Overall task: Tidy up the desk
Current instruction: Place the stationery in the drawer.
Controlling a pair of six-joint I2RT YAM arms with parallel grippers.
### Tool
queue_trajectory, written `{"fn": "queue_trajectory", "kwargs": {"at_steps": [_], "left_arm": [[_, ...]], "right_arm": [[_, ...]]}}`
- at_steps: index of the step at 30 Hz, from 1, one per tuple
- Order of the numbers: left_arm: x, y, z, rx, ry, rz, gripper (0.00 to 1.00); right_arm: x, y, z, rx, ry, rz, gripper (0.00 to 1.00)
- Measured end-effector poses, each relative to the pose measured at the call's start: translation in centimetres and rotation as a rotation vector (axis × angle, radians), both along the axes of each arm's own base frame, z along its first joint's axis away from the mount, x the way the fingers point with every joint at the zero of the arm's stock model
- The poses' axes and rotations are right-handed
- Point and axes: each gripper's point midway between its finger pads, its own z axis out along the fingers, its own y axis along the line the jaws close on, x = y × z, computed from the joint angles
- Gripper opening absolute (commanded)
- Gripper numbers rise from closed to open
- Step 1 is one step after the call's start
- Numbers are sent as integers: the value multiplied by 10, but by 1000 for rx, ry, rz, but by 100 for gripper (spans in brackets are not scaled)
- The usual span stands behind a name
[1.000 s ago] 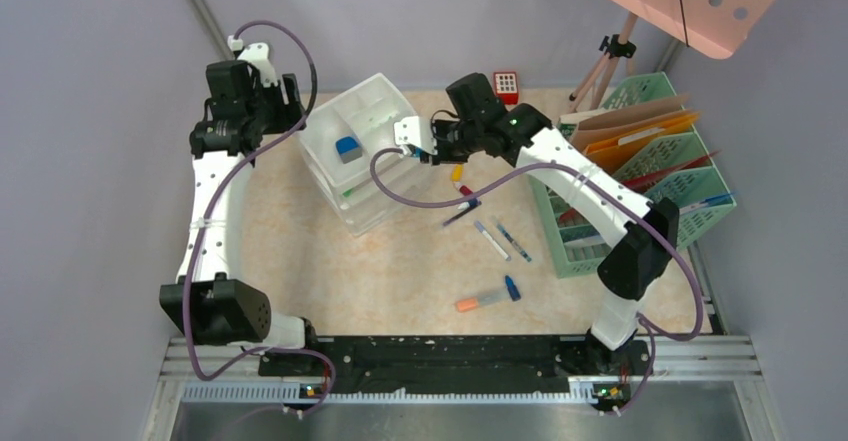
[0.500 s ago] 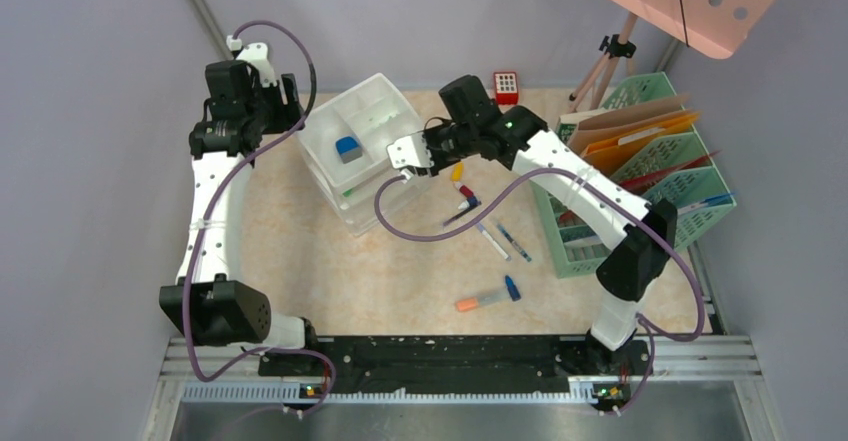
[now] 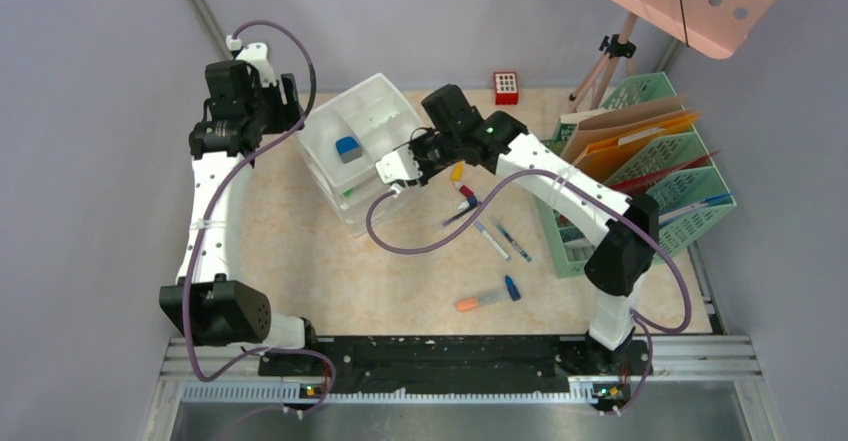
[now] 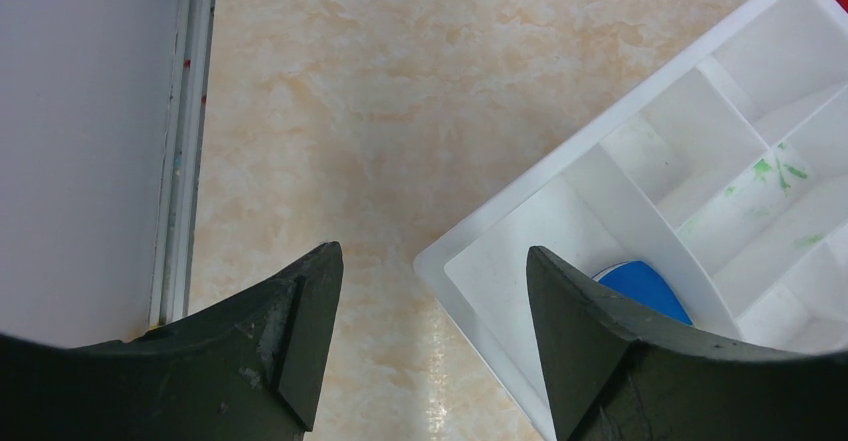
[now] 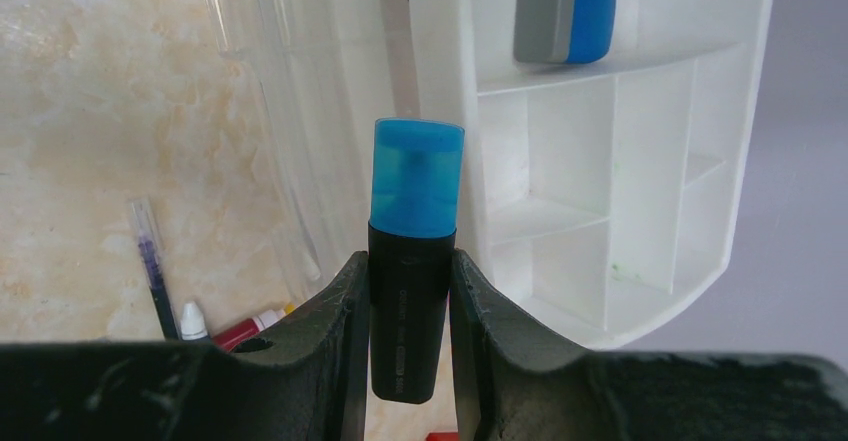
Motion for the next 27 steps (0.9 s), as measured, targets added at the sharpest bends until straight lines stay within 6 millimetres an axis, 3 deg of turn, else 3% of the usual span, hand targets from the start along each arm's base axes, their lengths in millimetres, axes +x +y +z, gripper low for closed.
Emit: {"fn": "queue_trajectory", "kwargs": {"at_steps": [12, 19, 27], "left_arm": [[0, 1, 0, 4, 0, 7, 73], [0, 3, 0, 5, 0, 10, 73], [-2, 4, 3, 9, -7, 13, 73]], "right_arm": [[1, 11, -13, -35, -30, 13, 32], [6, 13, -15, -43, -51, 6, 50], [7, 16, -12, -38, -70, 1, 52]]}}
